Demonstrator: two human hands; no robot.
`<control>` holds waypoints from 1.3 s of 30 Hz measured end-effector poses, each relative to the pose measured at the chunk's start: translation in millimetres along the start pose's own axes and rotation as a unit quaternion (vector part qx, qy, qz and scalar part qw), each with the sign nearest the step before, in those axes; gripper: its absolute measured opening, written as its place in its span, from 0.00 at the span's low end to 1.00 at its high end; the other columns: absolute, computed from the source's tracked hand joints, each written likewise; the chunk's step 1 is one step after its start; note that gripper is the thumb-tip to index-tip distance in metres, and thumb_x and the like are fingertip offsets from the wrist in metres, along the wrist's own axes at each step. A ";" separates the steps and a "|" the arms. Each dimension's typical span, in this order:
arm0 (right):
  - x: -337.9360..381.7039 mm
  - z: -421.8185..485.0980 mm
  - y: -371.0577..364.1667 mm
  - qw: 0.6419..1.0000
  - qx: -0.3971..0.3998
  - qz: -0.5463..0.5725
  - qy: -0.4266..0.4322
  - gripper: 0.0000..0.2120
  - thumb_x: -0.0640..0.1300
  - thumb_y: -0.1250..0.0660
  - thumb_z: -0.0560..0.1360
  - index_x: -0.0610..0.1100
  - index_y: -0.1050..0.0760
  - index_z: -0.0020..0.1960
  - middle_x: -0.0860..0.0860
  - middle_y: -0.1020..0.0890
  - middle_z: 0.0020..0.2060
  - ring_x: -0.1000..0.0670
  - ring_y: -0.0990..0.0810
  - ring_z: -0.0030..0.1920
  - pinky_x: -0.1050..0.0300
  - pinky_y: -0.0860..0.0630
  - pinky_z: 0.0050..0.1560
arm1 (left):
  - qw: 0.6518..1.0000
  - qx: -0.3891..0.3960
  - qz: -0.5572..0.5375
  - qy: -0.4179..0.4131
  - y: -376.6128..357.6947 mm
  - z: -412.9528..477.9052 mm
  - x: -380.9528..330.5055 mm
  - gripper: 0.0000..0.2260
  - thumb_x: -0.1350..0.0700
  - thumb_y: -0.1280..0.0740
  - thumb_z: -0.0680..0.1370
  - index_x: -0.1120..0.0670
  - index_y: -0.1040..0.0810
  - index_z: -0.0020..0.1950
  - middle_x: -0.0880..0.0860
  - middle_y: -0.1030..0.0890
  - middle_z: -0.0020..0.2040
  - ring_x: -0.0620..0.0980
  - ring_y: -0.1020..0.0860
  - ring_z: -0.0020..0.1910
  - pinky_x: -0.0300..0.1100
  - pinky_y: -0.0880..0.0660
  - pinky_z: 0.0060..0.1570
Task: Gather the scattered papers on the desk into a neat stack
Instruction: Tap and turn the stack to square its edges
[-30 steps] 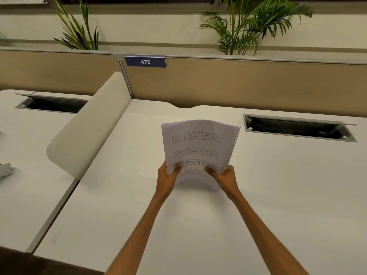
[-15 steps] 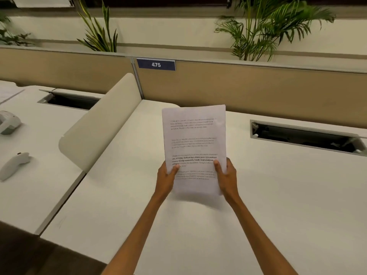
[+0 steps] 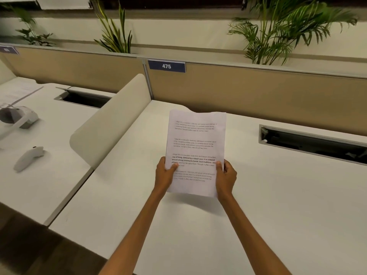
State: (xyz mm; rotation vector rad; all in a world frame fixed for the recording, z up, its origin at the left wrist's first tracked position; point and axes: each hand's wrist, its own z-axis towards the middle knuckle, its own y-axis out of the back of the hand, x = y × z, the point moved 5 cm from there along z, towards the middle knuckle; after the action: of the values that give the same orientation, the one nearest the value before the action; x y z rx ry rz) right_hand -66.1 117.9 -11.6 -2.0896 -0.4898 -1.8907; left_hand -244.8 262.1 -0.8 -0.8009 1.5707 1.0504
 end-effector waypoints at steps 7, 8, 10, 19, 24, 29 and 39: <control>0.6 24.4 -61.9 0.999 -0.024 -0.028 -0.036 0.09 0.40 0.36 0.81 0.41 0.23 0.43 0.51 0.20 0.37 0.56 0.25 0.34 0.70 0.28 0.35 | 0.994 -0.070 0.079 0.005 22.2 63.6 -0.2 0.11 0.59 0.45 0.85 0.63 0.27 0.58 0.53 0.22 0.49 0.48 0.23 0.43 0.30 0.30 0.35; 0.8 28.5 -70.6 0.998 -0.028 -0.032 -0.041 0.10 0.40 0.36 0.81 0.42 0.25 0.41 0.52 0.21 0.35 0.56 0.26 0.33 0.73 0.30 0.33 | 0.993 -0.078 0.085 0.008 25.4 74.2 0.2 0.11 0.59 0.44 0.85 0.64 0.26 0.58 0.54 0.22 0.49 0.47 0.23 0.42 0.30 0.30 0.35; -1.2 41.8 -92.2 0.997 -0.033 -0.034 -0.061 0.11 0.39 0.36 0.80 0.41 0.27 0.39 0.51 0.23 0.33 0.55 0.28 0.32 0.69 0.31 0.33 | 0.992 -0.087 0.090 0.008 33.5 99.7 -1.2 0.10 0.61 0.43 0.84 0.65 0.24 0.55 0.55 0.21 0.48 0.48 0.23 0.41 0.31 0.31 0.34; -18.7 101.1 -188.7 0.985 -0.058 -0.068 -0.147 0.12 0.37 0.37 0.79 0.38 0.27 0.36 0.48 0.22 0.34 0.51 0.29 0.31 0.62 0.34 0.30 | 0.992 -0.087 0.085 0.020 64.2 219.7 10.8 0.09 0.65 0.39 0.81 0.64 0.19 0.50 0.55 0.17 0.45 0.54 0.20 0.42 0.42 0.24 0.45; -27.4 130.6 -223.4 0.979 -0.064 -0.084 -0.174 0.11 0.37 0.36 0.77 0.40 0.29 0.36 0.47 0.23 0.35 0.47 0.29 0.33 0.60 0.33 0.36 | 0.990 -0.073 0.113 0.034 68.2 267.4 28.7 0.10 0.66 0.39 0.81 0.64 0.20 0.44 0.57 0.18 0.40 0.52 0.23 0.36 0.37 0.29 0.36; -39.2 154.8 -242.4 0.969 -0.056 -0.142 -0.196 0.09 0.39 0.36 0.75 0.39 0.26 0.37 0.45 0.21 0.36 0.43 0.27 0.36 0.56 0.30 0.39 | 0.988 -0.058 0.139 0.034 64.0 303.1 37.1 0.10 0.67 0.39 0.79 0.63 0.20 0.43 0.61 0.16 0.41 0.55 0.21 0.38 0.48 0.24 0.39; -37.1 163.9 -244.3 0.946 -0.106 -0.288 -0.104 0.15 0.44 0.31 0.74 0.42 0.21 0.59 0.46 0.15 0.54 0.42 0.18 0.55 0.49 0.22 0.53 | 0.980 -0.043 0.193 0.027 58.2 325.9 52.3 0.10 0.67 0.39 0.78 0.68 0.24 0.39 0.58 0.22 0.34 0.55 0.26 0.34 0.42 0.31 0.35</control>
State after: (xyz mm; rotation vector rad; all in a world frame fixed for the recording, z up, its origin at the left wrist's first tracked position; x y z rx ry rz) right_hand -26.6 405.9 -70.2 -2.5005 -1.0950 -2.0980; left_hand -183.4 585.4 -64.4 -0.5964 1.7810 1.3928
